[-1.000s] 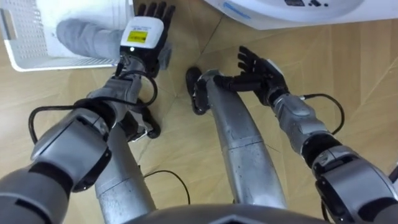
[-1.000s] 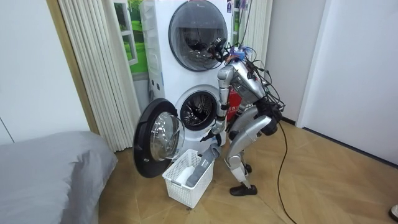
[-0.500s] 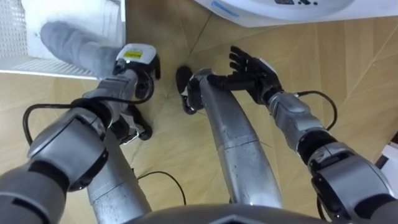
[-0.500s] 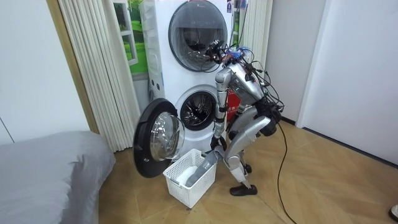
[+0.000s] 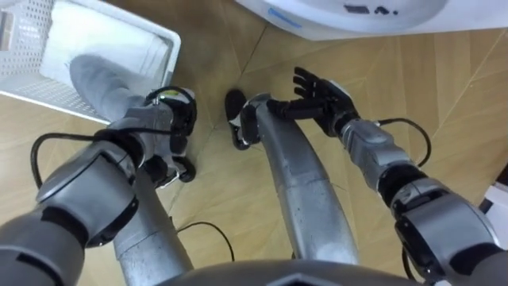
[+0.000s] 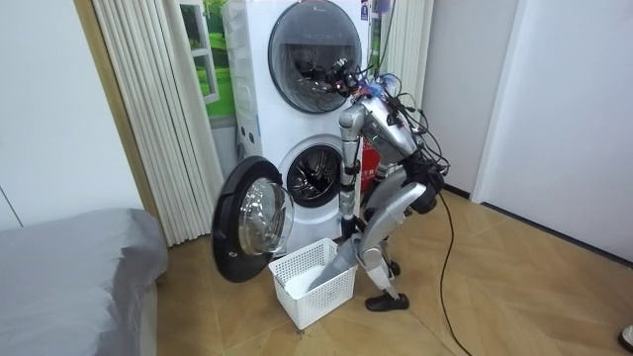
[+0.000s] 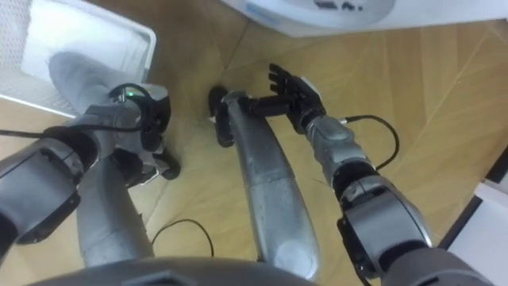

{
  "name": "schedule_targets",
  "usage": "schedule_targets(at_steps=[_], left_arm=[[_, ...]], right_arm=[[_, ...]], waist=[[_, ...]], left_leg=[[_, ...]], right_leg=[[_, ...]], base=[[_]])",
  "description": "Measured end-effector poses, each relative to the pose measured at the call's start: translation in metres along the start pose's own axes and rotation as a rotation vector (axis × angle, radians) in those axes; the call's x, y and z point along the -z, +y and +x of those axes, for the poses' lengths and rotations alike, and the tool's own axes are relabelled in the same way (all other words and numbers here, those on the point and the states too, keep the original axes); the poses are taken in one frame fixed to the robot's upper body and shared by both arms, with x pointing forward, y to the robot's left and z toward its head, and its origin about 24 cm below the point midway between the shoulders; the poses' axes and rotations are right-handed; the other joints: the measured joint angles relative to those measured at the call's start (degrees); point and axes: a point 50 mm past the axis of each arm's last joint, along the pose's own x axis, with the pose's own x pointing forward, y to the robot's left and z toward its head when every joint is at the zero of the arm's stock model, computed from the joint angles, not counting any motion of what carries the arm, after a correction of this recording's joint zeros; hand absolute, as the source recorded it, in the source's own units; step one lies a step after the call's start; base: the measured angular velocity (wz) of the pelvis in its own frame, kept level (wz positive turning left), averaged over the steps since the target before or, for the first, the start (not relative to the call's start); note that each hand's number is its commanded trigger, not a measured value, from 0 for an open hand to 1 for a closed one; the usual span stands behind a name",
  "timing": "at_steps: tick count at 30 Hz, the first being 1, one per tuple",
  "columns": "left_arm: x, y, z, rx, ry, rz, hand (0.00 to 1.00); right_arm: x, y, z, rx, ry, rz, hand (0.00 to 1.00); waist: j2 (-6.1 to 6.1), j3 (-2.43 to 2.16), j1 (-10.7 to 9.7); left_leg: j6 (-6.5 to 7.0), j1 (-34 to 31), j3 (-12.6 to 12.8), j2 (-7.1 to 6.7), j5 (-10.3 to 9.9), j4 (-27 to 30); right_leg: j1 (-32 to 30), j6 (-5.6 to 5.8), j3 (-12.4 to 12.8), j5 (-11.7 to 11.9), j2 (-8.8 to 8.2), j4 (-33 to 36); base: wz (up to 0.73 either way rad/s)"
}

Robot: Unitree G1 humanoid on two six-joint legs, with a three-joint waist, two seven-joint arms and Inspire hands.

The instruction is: Put towel into washing machine

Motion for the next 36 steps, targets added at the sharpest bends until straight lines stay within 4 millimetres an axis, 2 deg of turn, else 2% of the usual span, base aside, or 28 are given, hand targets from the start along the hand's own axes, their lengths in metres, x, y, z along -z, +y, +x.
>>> schedule_targets(at_steps=[5,6,11,13,16,19,20,21,22,24,27,28,32,36], left_arm=[[-0.001,-0.005,0.000,0.011,-0.004,-0.005,1.00],[-0.001,-0.006,0.000,0.013,-0.007,-0.006,1.00],[-0.006,-0.006,0.001,-0.017,-0.037,-0.060,1.00],[-0.009,-0.008,0.001,-0.046,-0.055,-0.095,1.00],[-0.013,-0.015,0.000,-0.100,-0.083,-0.180,1.00],[-0.016,-0.020,0.000,-0.126,-0.108,-0.245,1.00],[-0.016,-0.020,-0.001,-0.148,-0.116,-0.291,1.00],[-0.018,-0.016,-0.001,-0.174,-0.134,-0.355,1.00],[-0.019,-0.014,-0.002,-0.188,-0.145,-0.391,1.00],[-0.024,-0.004,-0.004,-0.269,-0.195,-0.533,1.00],[-0.024,0.000,-0.007,-0.309,-0.228,-0.707,1.00],[-0.025,0.002,-0.007,-0.313,-0.235,-0.740,1.00],[-0.030,0.013,-0.010,-0.331,-0.315,-0.959,1.00],[-0.040,0.000,-0.013,-0.253,-0.388,-1.124,1.00]], right_arm=[[0.009,0.000,-0.002,0.002,0.031,-0.008,0.00],[0.011,-0.001,-0.003,0.010,0.040,-0.005,0.00],[0.024,-0.003,-0.007,0.049,0.073,0.006,0.00],[0.031,-0.004,-0.010,0.062,0.086,0.007,0.00],[0.045,-0.004,-0.015,0.077,0.125,-0.001,0.00],[0.055,-0.005,-0.019,0.091,0.147,0.003,0.00],[0.056,-0.005,-0.020,0.090,0.145,0.001,0.00],[0.058,-0.007,-0.022,0.096,0.143,-0.002,0.00],[0.060,-0.009,-0.024,0.101,0.145,-0.005,0.00],[0.064,-0.018,-0.029,0.127,0.152,-0.027,0.00],[0.066,-0.020,-0.031,0.142,0.157,-0.045,0.00],[0.065,-0.020,-0.030,0.141,0.153,-0.049,0.00],[0.052,-0.018,-0.027,0.129,0.093,-0.060,0.00],[0.051,-0.017,-0.026,0.100,0.093,-0.067,0.00]], waist=[[-0.32,-0.35,0.18],[-0.48,-0.50,0.69],[-0.46,-0.70,2.94],[-0.37,-0.84,3.70],[-0.18,-0.99,5.63],[0.11,-1.11,6.37],[0.26,-1.14,6.99],[0.43,-1.05,7.58],[0.61,-1.15,7.92],[1.76,-1.08,9.58],[2.45,-1.14,10.88],[2.52,-1.19,11.00],[2.63,-1.31,11.04],[2.61,-1.33,11.46]], left_leg=[[-0.05,2.42,0.59,-0.08,0.55,-1.47],[-0.04,2.92,1.13,0.06,0.55,-1.51],[0.11,6.51,1.71,-0.04,0.67,-2.62],[0.03,8.66,1.87,-0.61,0.81,-3.88],[0.14,13.51,2.53,-0.94,1.63,-6.97],[0.26,16.23,2.58,-1.23,2.38,-9.12],[0.29,17.36,2.65,-1.69,2.69,-10.05],[0.36,18.47,2.67,-1.74,2.94,-10.88],[0.40,18.81,2.62,-1.78,3.02,-11.20],[0.48,20.51,2.53,-1.94,3.06,-12.04],[0.63,23.45,3.13,-2.03,3.16,-13.60],[0.64,23.83,3.19,-2.14,3.17,-13.84],[0.78,25.73,3.19,-3.99,4.62,-16.91],[0.54,29.03,3.17,-4.61,5.00,-18.79]], right_leg=[[2.39,0.10,-0.20,0.48,0.01,-1.54],[2.91,0.10,-0.19,0.48,0.05,-1.68],[6.28,0.22,-0.22,0.61,-0.10,-2.61],[8.27,0.29,-0.32,0.64,-0.51,-3.39],[12.97,0.86,-0.31,1.34,-0.58,-6.22],[16.01,1.14,-0.76,2.06,-0.72,-8.44],[17.27,1.23,-0.91,2.42,-0.77,-9.51],[18.34,1.44,-0.88,2.77,-0.76,-10.34],[18.77,1.56,-0.84,2.89,-0.77,-10.65],[20.73,1.94,-1.08,3.24,-0.81,-11.96],[23.45,2.16,-1.07,3.41,-0.81,-13.40],[23.77,2.17,-1.03,3.41,-0.86,-13.51],[25.21,2.40,-1.58,3.54,-2.40,-14.60],[28.44,2.41,-1.77,3.54,-2.60,-16.06]], base=[[0.00],[-0.03],[-0.01],[0.04],[0.00],[0.06],[0.00],[0.00],[0.00],[0.00],[-0.01],[0.00],[0.17],[0.02]])
